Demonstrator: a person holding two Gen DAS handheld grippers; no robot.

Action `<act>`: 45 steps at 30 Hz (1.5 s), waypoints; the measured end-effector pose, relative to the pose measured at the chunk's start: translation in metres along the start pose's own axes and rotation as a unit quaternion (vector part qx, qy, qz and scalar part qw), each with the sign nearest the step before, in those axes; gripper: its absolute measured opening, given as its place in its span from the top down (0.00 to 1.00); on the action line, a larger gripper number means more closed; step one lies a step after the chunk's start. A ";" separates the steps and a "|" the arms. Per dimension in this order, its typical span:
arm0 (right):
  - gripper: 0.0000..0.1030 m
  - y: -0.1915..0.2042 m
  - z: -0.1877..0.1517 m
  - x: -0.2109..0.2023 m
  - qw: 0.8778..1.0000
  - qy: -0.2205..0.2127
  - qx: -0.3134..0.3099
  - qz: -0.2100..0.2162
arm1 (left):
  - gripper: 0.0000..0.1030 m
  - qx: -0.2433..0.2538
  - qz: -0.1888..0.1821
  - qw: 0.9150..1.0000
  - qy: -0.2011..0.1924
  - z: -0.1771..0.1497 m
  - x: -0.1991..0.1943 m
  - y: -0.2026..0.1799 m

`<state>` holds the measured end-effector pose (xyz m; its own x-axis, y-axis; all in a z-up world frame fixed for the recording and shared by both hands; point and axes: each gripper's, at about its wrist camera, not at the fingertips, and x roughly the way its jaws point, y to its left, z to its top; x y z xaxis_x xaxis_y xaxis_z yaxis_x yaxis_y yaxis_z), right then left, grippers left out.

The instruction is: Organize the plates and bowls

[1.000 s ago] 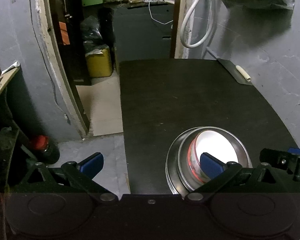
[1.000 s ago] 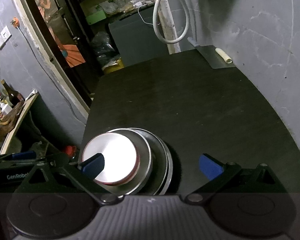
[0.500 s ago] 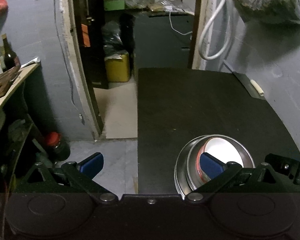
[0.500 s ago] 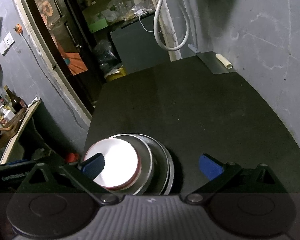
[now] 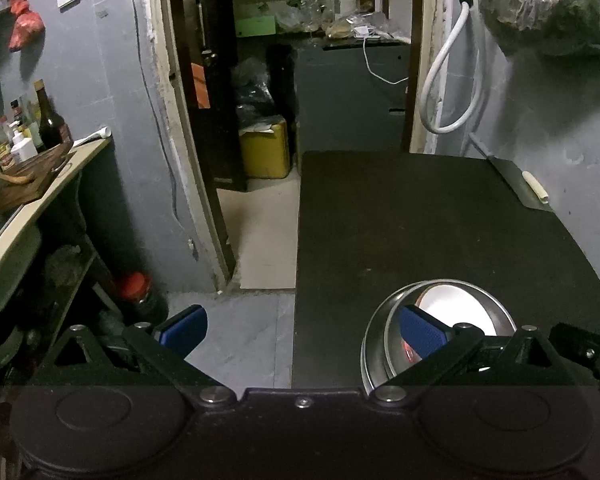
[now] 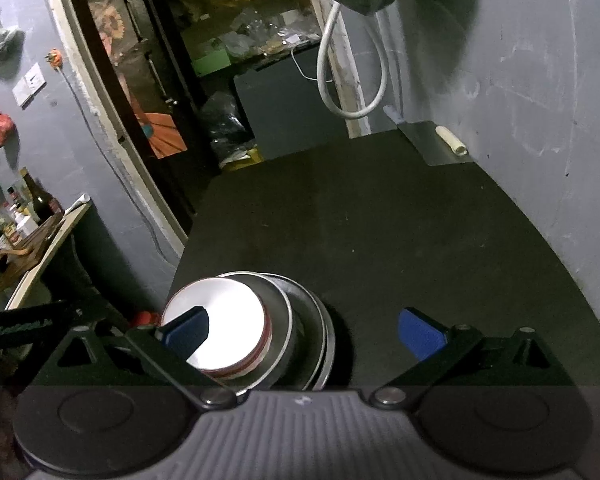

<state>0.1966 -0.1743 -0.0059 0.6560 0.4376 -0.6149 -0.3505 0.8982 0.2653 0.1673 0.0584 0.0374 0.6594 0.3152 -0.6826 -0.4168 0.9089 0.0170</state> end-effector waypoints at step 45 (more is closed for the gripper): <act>0.00 0.075 -0.064 -0.082 0.993 -0.033 -0.012 -0.109 | 0.01 0.009 -0.118 0.993 0.019 -0.047 -0.029 0.065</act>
<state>0.0731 -0.1457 0.0168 0.7608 0.2344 -0.6052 -0.2101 0.9712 0.1120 0.0918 0.0960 0.0243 0.7135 0.0822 -0.6958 -0.2409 0.9613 -0.1335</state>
